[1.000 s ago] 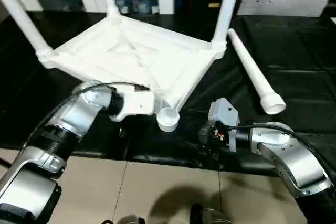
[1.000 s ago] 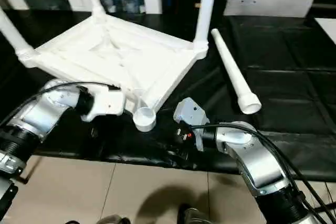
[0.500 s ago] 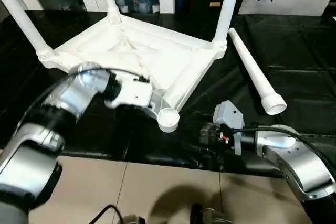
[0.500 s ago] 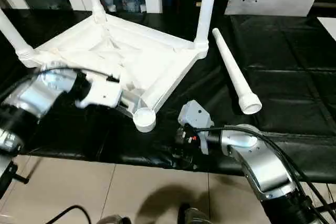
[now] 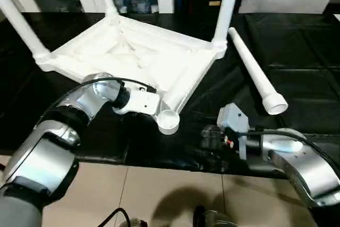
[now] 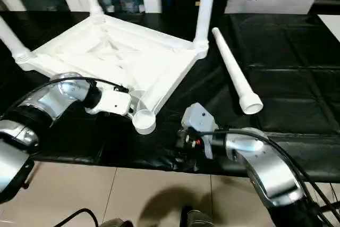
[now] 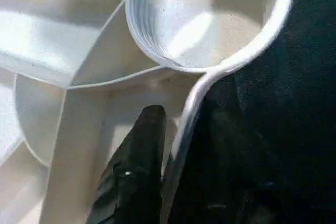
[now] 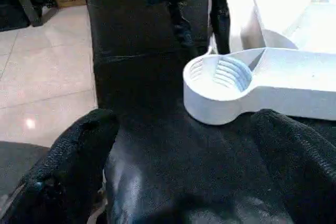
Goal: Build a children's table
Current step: Rotate table base
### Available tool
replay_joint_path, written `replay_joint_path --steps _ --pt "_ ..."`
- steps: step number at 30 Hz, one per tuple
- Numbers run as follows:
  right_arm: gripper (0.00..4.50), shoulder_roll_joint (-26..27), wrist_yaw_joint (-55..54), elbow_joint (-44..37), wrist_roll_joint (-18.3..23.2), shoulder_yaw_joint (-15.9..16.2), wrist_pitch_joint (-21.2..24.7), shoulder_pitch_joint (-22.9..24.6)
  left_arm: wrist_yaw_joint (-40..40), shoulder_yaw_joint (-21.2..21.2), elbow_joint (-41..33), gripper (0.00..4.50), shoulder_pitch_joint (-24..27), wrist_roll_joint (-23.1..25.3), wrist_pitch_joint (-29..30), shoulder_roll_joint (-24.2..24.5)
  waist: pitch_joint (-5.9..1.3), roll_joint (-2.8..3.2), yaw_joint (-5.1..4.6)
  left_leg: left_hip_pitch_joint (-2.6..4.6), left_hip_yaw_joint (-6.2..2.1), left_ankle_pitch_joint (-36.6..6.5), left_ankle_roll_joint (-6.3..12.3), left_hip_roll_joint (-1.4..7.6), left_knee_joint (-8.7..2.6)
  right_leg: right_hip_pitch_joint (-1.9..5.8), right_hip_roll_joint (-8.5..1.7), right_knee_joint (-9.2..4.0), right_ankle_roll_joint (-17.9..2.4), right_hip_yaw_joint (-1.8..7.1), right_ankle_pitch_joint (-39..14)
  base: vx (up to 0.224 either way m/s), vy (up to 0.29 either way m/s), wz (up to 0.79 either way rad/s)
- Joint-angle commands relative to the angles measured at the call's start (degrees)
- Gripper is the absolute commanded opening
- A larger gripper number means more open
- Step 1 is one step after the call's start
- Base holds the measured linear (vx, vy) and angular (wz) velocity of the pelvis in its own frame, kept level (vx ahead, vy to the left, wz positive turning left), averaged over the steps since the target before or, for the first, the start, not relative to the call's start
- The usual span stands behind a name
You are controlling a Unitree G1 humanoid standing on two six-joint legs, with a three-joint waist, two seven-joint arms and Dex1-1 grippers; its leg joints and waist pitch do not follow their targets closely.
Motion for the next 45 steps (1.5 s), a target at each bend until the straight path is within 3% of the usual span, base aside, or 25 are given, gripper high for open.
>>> replay_joint_path --steps 1,4,9,11,15,18,20,23,27,29,30,39,42,43,45 --pt "4.50 -0.9 1.2 -2.6 1.7 -0.1 1.1 0.3 -0.1 -0.6 2.1 1.05 -0.9 1.2 -1.2 -0.2 -3.86 -0.19 -0.19 -0.45 -0.16 -9.1 7.91 -0.34 -3.28 4.81 -3.20 -4.80 4.0 1.73 -26.4 0.000 0.000 0.00" --pt "4.50 -1.6 2.3 -3.5 2.1 0.4 1.5 0.6 -4.4 -0.4 3.3 0.77 -2.1 0.7 -0.9 0.1 -3.76 -0.16 -0.23 -0.37 -0.05 -9.1 8.17 -0.47 -3.27 4.70 -3.09 -5.01 4.5 1.66 -27.0 0.000 0.000 0.00" --pt "4.50 -1.7 2.5 -3.2 1.8 0.5 1.4 0.3 -10.9 1.0 4.1 0.44 -3.3 -1.8 1.0 0.0 -4.07 -0.07 -0.26 -0.78 -0.36 -6.7 8.81 -0.13 -3.27 5.04 -3.58 -4.23 3.3 2.01 -23.3 0.000 0.000 0.00" --pt "4.50 -1.7 2.5 -2.9 1.7 0.6 1.3 0.0 -11.1 1.0 4.9 0.25 -3.9 -1.4 2.6 -0.2 -4.39 -0.13 -0.28 -0.99 -0.54 -4.4 9.96 0.27 -3.16 5.20 -3.76 -3.45 1.8 2.28 -19.4 0.000 0.000 0.00" --pt "4.50 -1.4 2.3 -2.6 1.6 1.1 1.4 -0.6 -4.5 0.6 6.3 0.11 -4.6 1.2 5.8 -0.6 -4.25 -0.04 -0.20 -0.79 -0.44 -4.3 10.39 0.35 -3.18 5.11 -3.80 -3.33 0.7 2.28 -19.1 0.000 0.000 0.00" --pt "4.50 -1.2 2.3 -2.8 1.8 1.1 1.6 -0.6 -2.9 2.3 6.8 0.07 -4.1 0.0 10.1 -1.7 -3.97 -0.12 -0.24 -0.57 -0.15 -5.9 9.50 -0.01 -3.21 5.10 -3.57 -3.92 1.7 1.98 -22.7 0.000 0.000 0.00" --pt "4.50 -1.2 2.3 -2.7 1.8 1.1 1.5 -0.6 -3.0 3.1 6.8 0.07 -3.6 -1.0 12.3 -2.2 -3.87 -0.28 -0.55 -0.47 0.00 -7.3 8.83 -0.44 -3.19 5.16 -3.30 -4.63 3.6 1.65 -26.0 0.000 0.000 0.00" --pt "4.50 -1.2 2.4 -2.5 1.8 1.0 1.4 -0.7 -2.6 5.0 6.7 0.07 -3.0 -2.9 16.7 -3.4 -3.94 -0.23 -1.23 -0.56 -0.03 -7.8 8.87 -0.67 -3.10 5.25 -3.04 -4.89 4.7 1.39 -26.3 0.000 0.000 0.00" --pt "4.50 -1.1 2.3 -2.0 1.8 0.8 1.2 -1.1 -2.1 7.8 6.6 0.03 -2.3 -5.8 23.1 -5.1 -4.18 -0.30 -1.95 -0.70 -0.12 -7.8 9.36 -0.91 -2.97 5.34 -2.93 -4.89 5.1 1.28 -25.8 0.000 0.000 0.00" --pt "4.50 -1.1 2.2 -2.0 1.7 0.8 1.1 -1.1 -1.5 8.2 6.6 0.01 -2.2 -6.0 23.6 -5.3 -4.22 -0.20 -1.93 -0.58 -0.16 -7.4 9.60 -0.89 -2.96 5.18 -2.93 -4.95 5.0 1.30 -25.5 0.000 0.000 0.00" --pt "4.50 -1.1 2.2 -1.9 1.7 0.8 1.1 -1.1 1.0 9.4 6.2 0.00 -1.7 -6.7 24.9 -6.3 -4.48 -0.47 -2.06 -0.69 -0.16 -7.0 9.98 -0.78 -2.89 5.28 -2.93 -4.78 4.6 1.30 -25.2 0.000 0.000 0.00" --pt "4.50 -1.0 1.0 -1.0 0.9 0.8 1.7 -1.2 4.0 9.9 1.7 0.00 1.4 -6.3 17.7 -7.5 -4.63 -0.43 -1.95 -0.82 -0.34 -6.2 10.54 -0.47 -2.93 5.02 -3.35 -4.70 3.9 1.52 -25.3 0.000 0.000 0.00" --pt "4.50 0.3 -3.2 1.7 -1.3 -0.4 1.7 -2.0 4.3 10.9 -0.4 0.00 3.2 -8.0 9.9 -8.1 -5.11 -0.36 -1.79 -0.88 -0.45 -4.8 10.42 -0.20 -2.83 5.00 -3.69 -4.25 2.8 1.75 -24.0 0.000 0.000 0.00" --pt "4.50 1.1 -4.8 2.6 -1.5 -1.3 1.5 -2.3 3.1 11.7 -0.8 0.49 3.5 -9.0 9.0 -8.4 -5.30 -0.30 -1.62 -0.89 -0.43 -3.9 10.61 -0.09 -2.80 4.96 -3.83 -4.01 2.2 1.96 -23.0 0.000 0.000 0.00" --pt "4.50 1.2 -5.0 2.7 -1.4 -1.4 1.6 -2.3 2.8 11.8 -0.9 0.61 3.6 -9.2 8.8 -8.4 -5.38 -0.28 -1.27 -0.92 -0.49 -2.7 11.03 0.20 -2.78 4.86 -3.96 -3.67 1.3 2.18 -21.4 0.000 0.000 0.00"
